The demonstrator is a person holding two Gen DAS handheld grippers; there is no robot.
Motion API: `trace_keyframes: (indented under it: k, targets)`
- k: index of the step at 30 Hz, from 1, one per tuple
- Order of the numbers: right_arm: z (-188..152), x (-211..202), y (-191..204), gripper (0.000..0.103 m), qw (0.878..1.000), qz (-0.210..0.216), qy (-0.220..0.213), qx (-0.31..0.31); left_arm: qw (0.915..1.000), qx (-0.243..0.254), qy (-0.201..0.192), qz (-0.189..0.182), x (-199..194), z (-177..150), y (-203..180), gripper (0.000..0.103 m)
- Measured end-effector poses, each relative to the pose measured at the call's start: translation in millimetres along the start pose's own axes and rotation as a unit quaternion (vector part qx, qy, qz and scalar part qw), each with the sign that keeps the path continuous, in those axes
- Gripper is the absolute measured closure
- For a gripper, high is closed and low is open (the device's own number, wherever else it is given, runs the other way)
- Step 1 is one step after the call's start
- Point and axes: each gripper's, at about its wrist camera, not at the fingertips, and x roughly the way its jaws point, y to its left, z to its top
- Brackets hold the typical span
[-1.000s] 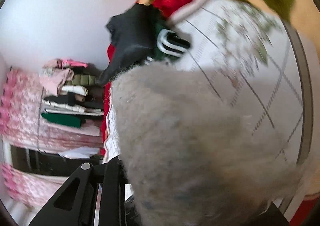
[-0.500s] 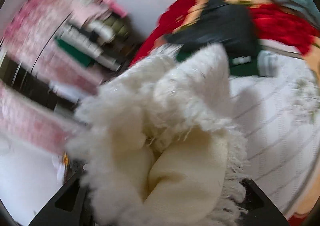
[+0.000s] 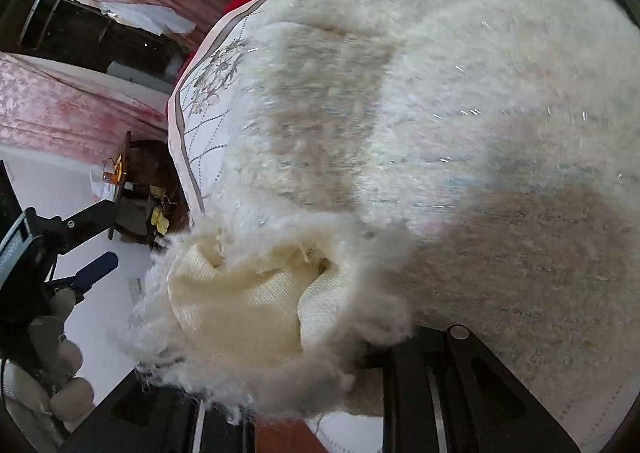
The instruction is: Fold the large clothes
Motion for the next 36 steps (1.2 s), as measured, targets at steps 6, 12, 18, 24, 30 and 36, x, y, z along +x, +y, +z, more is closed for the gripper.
trace_keyframes:
  k: [6,12,18,24,30,36]
  targets:
    - [-14,-50,18,0.024,0.998,0.038,0.043,-0.033,0.9973,0.033,-0.006,-0.065,-21,25,-39,0.000]
    - [-8,-118,-14,0.024,0.999,0.024,0.011,0.027,0.9909,0.099,0.003,-0.091,-3,21,-95,0.000]
    - [27,-127,-84,0.055,0.990,-0.039,-0.045,0.125,0.9847,0.171,0.035,0.001,79,-10,-136,0.000]
    - [64,-62,-123,0.056,0.990,-0.084,-0.002,0.114,0.9833,0.164,0.076,0.019,141,-19,-118,0.000]
    - [70,-98,-135,0.050,0.993,-0.031,0.008,0.117,0.9892,0.122,0.080,-0.008,96,-7,-96,0.000]
    - [52,-110,-214,0.015,0.988,0.003,0.014,0.154,0.9911,0.099,0.088,0.002,68,-40,-73,0.000]
